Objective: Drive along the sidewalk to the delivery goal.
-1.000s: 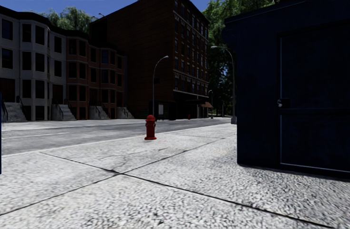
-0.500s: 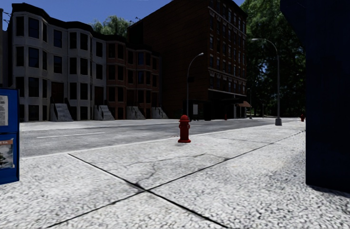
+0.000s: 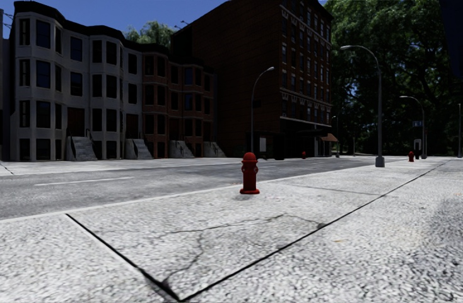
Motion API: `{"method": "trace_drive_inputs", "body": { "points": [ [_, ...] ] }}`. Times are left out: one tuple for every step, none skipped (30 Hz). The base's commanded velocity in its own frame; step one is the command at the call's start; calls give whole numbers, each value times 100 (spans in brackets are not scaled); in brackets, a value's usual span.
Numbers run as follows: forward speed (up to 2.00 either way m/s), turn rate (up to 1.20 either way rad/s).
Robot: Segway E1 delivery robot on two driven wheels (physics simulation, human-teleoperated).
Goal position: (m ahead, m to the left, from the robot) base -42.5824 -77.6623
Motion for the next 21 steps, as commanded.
{"method": "trace_drive_inputs", "body": {
  "points": [
    [127,0],
    [127,0],
    [127,0],
    [127,-56],
    [127,-81],
    [127,-88],
    [127,-80],
    [127,-31],
    [127,-21],
    [127,-61],
    [127,-68],
    [127,-69],
    [127,0],
    [127,0],
    [127,0],
    [127,0],
    [127,0],
    [127,0],
    [127,-29],
    [127,-100],
    [127,-95]
  ]
}}
